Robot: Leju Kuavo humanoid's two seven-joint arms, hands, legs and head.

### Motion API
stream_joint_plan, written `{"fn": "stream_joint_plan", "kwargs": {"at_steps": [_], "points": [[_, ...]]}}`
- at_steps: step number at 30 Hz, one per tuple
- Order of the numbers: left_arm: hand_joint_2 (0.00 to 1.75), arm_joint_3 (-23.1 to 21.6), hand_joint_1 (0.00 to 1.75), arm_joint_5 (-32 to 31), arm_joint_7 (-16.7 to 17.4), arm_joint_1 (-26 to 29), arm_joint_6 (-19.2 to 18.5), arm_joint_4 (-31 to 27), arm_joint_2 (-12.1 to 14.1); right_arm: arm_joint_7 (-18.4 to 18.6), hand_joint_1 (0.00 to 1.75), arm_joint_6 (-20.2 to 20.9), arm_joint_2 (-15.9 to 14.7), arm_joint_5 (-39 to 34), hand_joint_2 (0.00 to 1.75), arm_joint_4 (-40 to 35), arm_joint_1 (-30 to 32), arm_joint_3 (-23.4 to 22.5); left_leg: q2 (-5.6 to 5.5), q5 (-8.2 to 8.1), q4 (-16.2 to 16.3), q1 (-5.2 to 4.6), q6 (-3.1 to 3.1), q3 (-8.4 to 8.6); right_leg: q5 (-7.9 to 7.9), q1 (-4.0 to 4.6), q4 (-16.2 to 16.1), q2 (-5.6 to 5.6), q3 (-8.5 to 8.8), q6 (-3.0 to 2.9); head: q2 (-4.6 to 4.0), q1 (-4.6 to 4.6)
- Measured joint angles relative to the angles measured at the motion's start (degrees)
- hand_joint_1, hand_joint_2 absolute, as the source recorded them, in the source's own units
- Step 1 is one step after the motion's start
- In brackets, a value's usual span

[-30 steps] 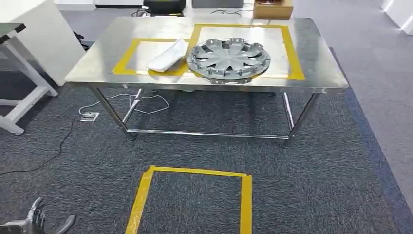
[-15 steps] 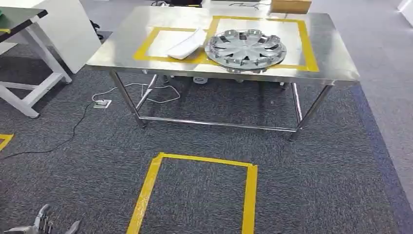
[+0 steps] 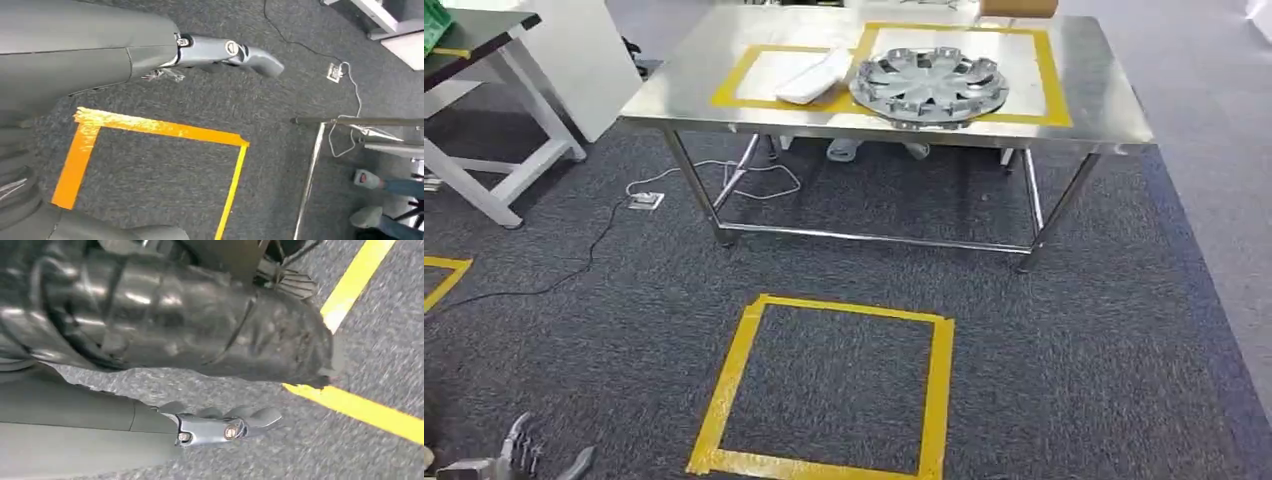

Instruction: Take the parts from the cabinet and place them on the table.

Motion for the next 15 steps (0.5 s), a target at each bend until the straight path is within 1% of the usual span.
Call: {"fn": "stream_joint_plan", "kwargs": {"at_steps": [1,2,3,4,5,6,7,8,9,10,11,12,13,14,15], "points": [[1.75,0.0,0.0,0.1,0.0,0.1,0.0,0.0,0.0,0.0,0.0,0.0,0.0,-0.1,0.0,0.0,0.0,0.0,-0.08,-3.49,1.8,0.07,-0.56,-0.51,0.66,-0.01,0.0,0.14,-0.57,-0.67,0.0,-0.33],[1.75,-0.1,0.0,0.3,0.0,0.1,0.1,0.0,0.0,0.0,0.0,0.0,0.0,-0.2,0.0,0.0,0.0,0.0,-0.1,-7.3,5.4,0.26,-0.93,-1.15,1.18,-0.02,0.0,0.13,-1.18,-0.89,0.0,-0.72],[1.75,-0.2,0.0,0.3,0.0,0.1,0.2,0.0,0.0,0.0,0.0,0.0,0.0,-0.3,0.0,0.0,0.0,0.0,-0.1,-10.55,9.9,0.44,-1.22,-1.99,1.77,-0.02,0.1,0.15,-1.85,-0.88,0.0,-0.83],[1.75,-0.2,0.0,0.4,0.0,0.1,0.3,0.0,0.0,0.0,0.0,0.1,0.0,-0.3,0.0,0.0,0.1,0.0,-0.1,-12.84,14.4,0.63,-1.42,-2.64,2.34,0.0,0.2,0.18,-2.62,-0.85,0.0,-0.89],[1.75,-0.3,0.0,0.5,0.0,0.0,0.3,0.0,0.0,0.0,0.0,0.1,0.0,-0.3,0.0,0.0,0.1,0.0,-0.1,-13.23,17.3,0.74,-1.57,-2.65,2.91,-0.01,0.4,0.24,-2.81,-0.76,0.0,-0.83],[1.75,-0.4,0.0,0.6,0.0,0.0,0.3,0.0,0.0,0.0,0.0,0.1,0.0,-0.3,0.0,0.0,0.1,0.0,-0.1,-12.0,17.6,0.83,-1.62,-1.77,3.46,-0.04,0.7,0.41,-3.89,-0.65,0.0,-0.9],[1.75,-0.5,0.0,0.6,0.0,0.0,0.3,0.0,0.0,0.0,0.0,0.1,0.0,-0.3,0.0,0.0,0.0,0.0,-0.14,-9.72,15.8,0.93,-1.58,0.1,3.97,-0.09,1.1,0.72,-4.97,-0.48,0.0,-0.9],[1.75,-0.5,0.0,0.7,0.0,0.0,0.4,-0.1,0.0,0.0,0.0,0.1,0.0,-0.3,0.0,0.0,0.1,0.0,-0.3,-7.86,11.4,1.02,-1.46,3.17,4.35,-0.17,1.6,1.06,-5.88,-0.23,0.0,-0.88],[1.75,-0.6,0.0,0.8,0.0,0.1,0.4,-0.2,0.0,0.0,0.0,0.1,0.0,-0.3,0.0,0.0,0.0,0.0,-0.98,-6.62,5.6,1.08,-1.27,6.94,4.61,-0.27,1.9,1.39,-6.48,0.05,0.0,-0.92],[1.75,-0.6,0.0,0.9,0.0,0.0,0.4,-0.2,0.1,0.0,0.0,0.1,0.0,-0.3,0.0,0.0,0.0,0.0,-2.76,-7.66,1.3,1.14,-1.07,9.34,4.83,-0.31,2.2,1.59,-7.12,0.34,0.0,-0.87],[1.75,-0.6,0.0,1.0,0.0,0.1,0.4,-0.3,0.1,0.0,0.0,0.1,0.0,-0.4,0.0,0.0,-0.3,0.0,-3.32,-8.22,-1.2,1.02,-0.83,10.71,5.32,-0.14,2.5,1.97,-7.72,0.76,0.0,-0.81],[1.75,-0.6,0.0,1.0,0.0,0.2,0.4,-0.3,0.1,0.0,0.0,0.1,0.0,-0.4,0.0,0.0,-0.4,0.0,-3.12,-8.26,-1.3,0.88,-0.7,10.51,6.14,-0.29,2.5,2.32,-8.14,1.22,0.0,-0.87],[1.75,-0.6,0.0,1.1,0.0,0.3,0.5,-0.3,0.1,0.0,0.0,0.1,0.0,-0.4,0.0,0.0,-0.4,0.0,-2.85,-8.06,-1.3,0.66,-0.48,10.26,6.61,-0.47,2.2,2.65,-8.37,1.58,0.0,-0.87],[1.75,-0.7,0.0,1.3,0.0,0.2,0.5,-0.3,0.1,0.0,0.0,0.1,0.0,-0.4,0.0,0.0,-0.3,0.0,-2.35,-7.9,-1.5,0.58,-0.23,10.12,7.11,-0.52,2.1,3.11,-8.59,2.05,0.0,-0.94],[1.75,-0.9,0.0,1.5,0.0,0.2,0.4,-0.3,0.0,0.0,0.0,0.1,0.0,-0.4,0.0,0.0,-0.1,0.0,-1.5,-7.43,-2.5,1.09,0.45,9.43,6.88,-0.42,2.3,3.29,-8.99,2.4,0.0,-0.85]]}}
